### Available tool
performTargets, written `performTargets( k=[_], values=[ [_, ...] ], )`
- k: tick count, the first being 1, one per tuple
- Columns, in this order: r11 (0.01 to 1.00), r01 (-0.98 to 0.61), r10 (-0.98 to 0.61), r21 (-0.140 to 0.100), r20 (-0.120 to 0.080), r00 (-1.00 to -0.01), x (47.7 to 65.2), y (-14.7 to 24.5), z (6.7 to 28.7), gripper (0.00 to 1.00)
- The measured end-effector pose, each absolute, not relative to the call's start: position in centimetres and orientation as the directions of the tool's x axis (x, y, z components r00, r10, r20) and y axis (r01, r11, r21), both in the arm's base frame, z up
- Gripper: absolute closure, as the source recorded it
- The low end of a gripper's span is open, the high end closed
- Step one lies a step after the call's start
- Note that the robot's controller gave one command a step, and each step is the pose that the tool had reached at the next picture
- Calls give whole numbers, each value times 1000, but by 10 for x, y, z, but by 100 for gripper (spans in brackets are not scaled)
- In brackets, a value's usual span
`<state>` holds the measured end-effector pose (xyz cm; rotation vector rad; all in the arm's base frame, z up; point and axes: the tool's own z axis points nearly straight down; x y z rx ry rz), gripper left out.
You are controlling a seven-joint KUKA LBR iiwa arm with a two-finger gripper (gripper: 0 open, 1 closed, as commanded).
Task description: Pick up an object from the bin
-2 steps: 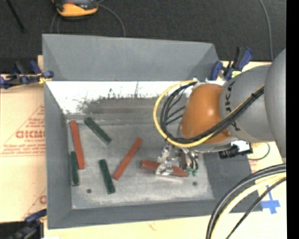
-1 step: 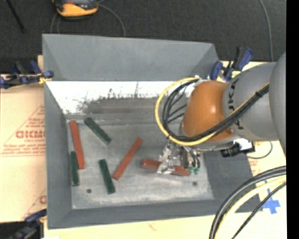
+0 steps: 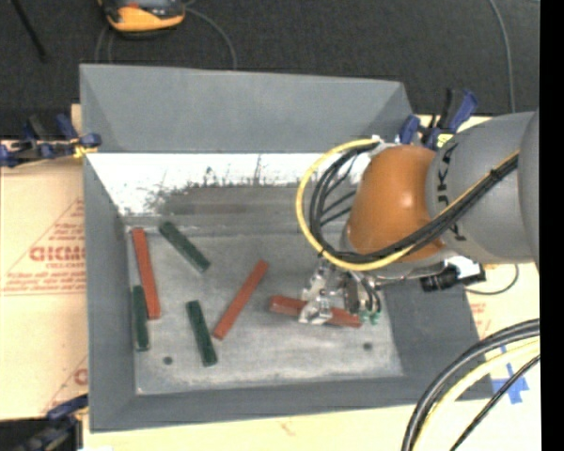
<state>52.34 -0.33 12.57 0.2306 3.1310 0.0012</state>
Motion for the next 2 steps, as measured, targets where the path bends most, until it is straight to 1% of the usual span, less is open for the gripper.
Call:
performTargets(
  k=[2],
  values=[
    [990,143,143,1,-3,-990,524,-4,145,100]
  ],
)
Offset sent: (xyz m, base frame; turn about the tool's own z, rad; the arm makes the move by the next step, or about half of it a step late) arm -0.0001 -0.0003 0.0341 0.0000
